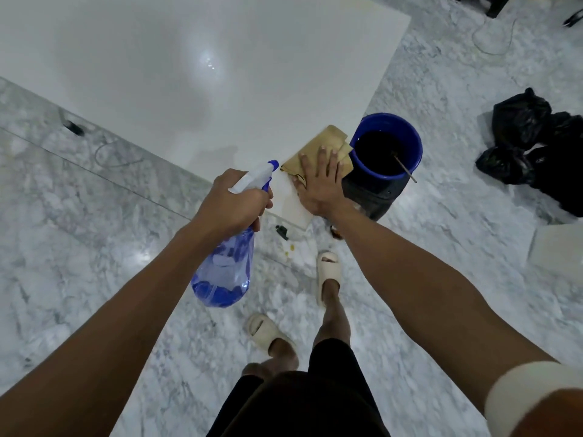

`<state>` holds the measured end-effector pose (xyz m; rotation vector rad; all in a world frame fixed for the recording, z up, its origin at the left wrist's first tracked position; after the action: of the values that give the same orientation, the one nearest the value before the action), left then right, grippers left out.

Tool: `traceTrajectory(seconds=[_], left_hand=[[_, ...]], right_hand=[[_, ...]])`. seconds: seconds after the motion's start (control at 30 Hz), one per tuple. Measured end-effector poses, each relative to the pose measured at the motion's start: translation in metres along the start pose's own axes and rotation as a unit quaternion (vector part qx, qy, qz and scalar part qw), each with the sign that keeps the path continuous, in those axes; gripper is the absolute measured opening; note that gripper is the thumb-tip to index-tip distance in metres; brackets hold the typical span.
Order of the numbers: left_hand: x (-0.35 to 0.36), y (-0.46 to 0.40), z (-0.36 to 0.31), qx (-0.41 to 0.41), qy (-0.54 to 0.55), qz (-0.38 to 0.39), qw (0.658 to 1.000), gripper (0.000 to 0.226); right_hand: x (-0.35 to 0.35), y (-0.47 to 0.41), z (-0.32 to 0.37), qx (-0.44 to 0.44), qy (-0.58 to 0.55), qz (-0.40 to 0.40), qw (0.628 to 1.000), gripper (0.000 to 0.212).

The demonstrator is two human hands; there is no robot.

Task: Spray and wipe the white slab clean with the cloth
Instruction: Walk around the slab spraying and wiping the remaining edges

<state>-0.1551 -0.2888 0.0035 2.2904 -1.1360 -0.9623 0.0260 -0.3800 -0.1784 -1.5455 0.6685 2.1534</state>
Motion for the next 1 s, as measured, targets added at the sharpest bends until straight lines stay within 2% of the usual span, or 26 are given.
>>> traceTrajectory(seconds=[0.33, 0.43, 0.53, 0.6, 0.63, 0.67, 0.7, 0.77, 0.83, 0.87, 0.93, 1.0], left_hand=[[-0.019, 0.042, 0.019, 0.003, 0.002, 0.013, 1.0, 0.036], [-0.019, 0.052, 0.017, 0.012, -0.009, 0.017, 1.0, 0.034], [-0.018, 0.061, 0.008, 0.015, -0.018, 0.011, 1.0, 0.035], [-0.017, 0.065, -0.001, 0.03, -0.025, 0.008, 0.999, 0.03], [-0.018, 0.067, -0.006, 0.037, -0.03, 0.005, 0.999, 0.027], [-0.018, 0.067, -0.01, 0.046, -0.033, 0.002, 0.998, 0.026], [-0.019, 0.068, -0.014, 0.055, -0.033, -0.001, 0.998, 0.025], [-0.02, 0.071, -0.025, 0.069, -0.029, -0.01, 0.997, 0.025], [-0.019, 0.075, -0.039, 0.078, -0.031, -0.021, 0.996, 0.029], [-0.018, 0.076, -0.047, 0.083, -0.034, -0.025, 0.996, 0.03], [-0.014, 0.076, -0.063, 0.085, -0.036, -0.019, 0.996, 0.032], [-0.006, 0.071, -0.081, 0.091, -0.034, 0.002, 0.995, 0.031]], right_hand=[[0.029, 0.087, 0.069, -0.041, -0.021, 0.015, 0.999, 0.078], [0.036, 0.11, 0.087, -0.041, -0.061, 0.034, 0.997, 0.074], [0.037, 0.132, 0.101, -0.044, -0.113, 0.07, 0.99, 0.061], [0.031, 0.143, 0.116, -0.045, -0.214, 0.13, 0.967, 0.056], [0.02, 0.146, 0.124, -0.015, -0.341, 0.147, 0.928, 0.052], [0.009, 0.147, 0.129, 0.043, -0.478, 0.133, 0.867, 0.046], [-0.001, 0.146, 0.128, 0.111, -0.565, 0.112, 0.81, 0.042], [-0.022, 0.145, 0.119, 0.224, -0.661, 0.079, 0.712, 0.053], [-0.046, 0.142, 0.107, 0.239, -0.768, 0.051, 0.591, 0.063], [-0.062, 0.139, 0.098, 0.23, -0.807, 0.028, 0.544, 0.066], [-0.096, 0.131, 0.075, 0.206, -0.85, -0.015, 0.484, 0.071], [-0.131, 0.12, 0.047, 0.195, -0.861, -0.06, 0.467, 0.07]])
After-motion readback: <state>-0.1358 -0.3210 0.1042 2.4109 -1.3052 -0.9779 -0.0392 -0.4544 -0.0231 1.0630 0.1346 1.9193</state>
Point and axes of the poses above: each hand's wrist, its own y-axis away from the middle knuckle, its own x-axis out of the palm, z = x × y, the point moved 4 cm from there along -y, towards the middle knuckle, and after that the axes turned 8 degrees about -x, right-handed, at the moved point
